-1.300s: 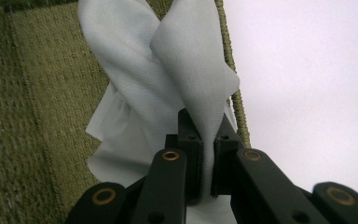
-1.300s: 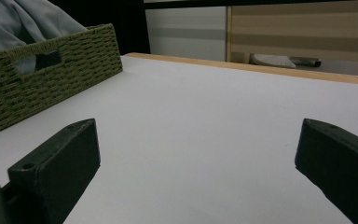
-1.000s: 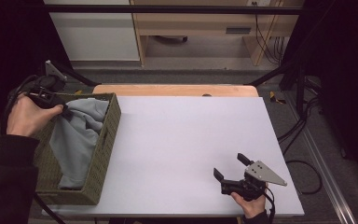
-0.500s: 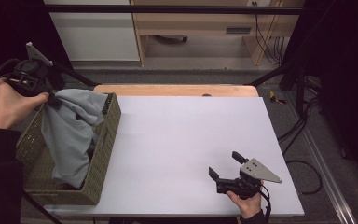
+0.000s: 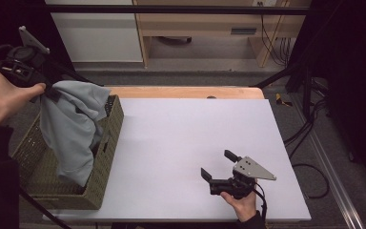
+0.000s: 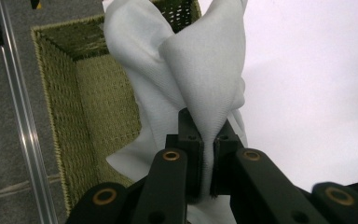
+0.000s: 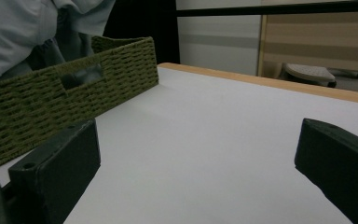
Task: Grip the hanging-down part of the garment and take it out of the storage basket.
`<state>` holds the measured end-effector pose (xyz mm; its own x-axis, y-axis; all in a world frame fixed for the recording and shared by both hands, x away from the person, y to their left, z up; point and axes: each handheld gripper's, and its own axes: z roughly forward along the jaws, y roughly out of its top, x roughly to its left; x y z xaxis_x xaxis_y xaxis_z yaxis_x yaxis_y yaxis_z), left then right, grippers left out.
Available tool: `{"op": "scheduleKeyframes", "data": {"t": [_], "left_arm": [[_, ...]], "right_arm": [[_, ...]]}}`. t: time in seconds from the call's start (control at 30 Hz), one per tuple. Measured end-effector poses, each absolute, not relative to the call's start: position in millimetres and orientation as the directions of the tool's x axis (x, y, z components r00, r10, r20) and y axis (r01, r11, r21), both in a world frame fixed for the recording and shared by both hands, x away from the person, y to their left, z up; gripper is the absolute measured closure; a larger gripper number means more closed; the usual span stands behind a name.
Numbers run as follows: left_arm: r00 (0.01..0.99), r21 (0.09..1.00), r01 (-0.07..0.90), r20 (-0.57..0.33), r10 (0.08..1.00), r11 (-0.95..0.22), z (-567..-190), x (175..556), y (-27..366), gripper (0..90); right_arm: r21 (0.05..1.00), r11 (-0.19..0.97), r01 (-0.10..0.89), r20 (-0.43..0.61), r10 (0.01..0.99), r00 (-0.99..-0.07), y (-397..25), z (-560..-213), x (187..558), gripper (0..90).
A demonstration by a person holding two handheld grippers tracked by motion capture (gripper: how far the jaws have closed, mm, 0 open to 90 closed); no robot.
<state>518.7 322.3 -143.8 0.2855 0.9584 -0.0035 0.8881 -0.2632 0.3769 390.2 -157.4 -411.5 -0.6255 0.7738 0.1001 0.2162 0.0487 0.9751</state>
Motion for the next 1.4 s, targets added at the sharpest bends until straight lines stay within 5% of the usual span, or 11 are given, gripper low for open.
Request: {"op": "scheduleKeyframes", "data": {"t": [1.4], "left_arm": [[0.325,0.417,0.860,-0.001,0.946,-0.295,-128,513,318,85.4]], "right_arm": [[0.974,0.092,0.208,0.133,0.507,-0.852,71,-367,457,4.2]]}}
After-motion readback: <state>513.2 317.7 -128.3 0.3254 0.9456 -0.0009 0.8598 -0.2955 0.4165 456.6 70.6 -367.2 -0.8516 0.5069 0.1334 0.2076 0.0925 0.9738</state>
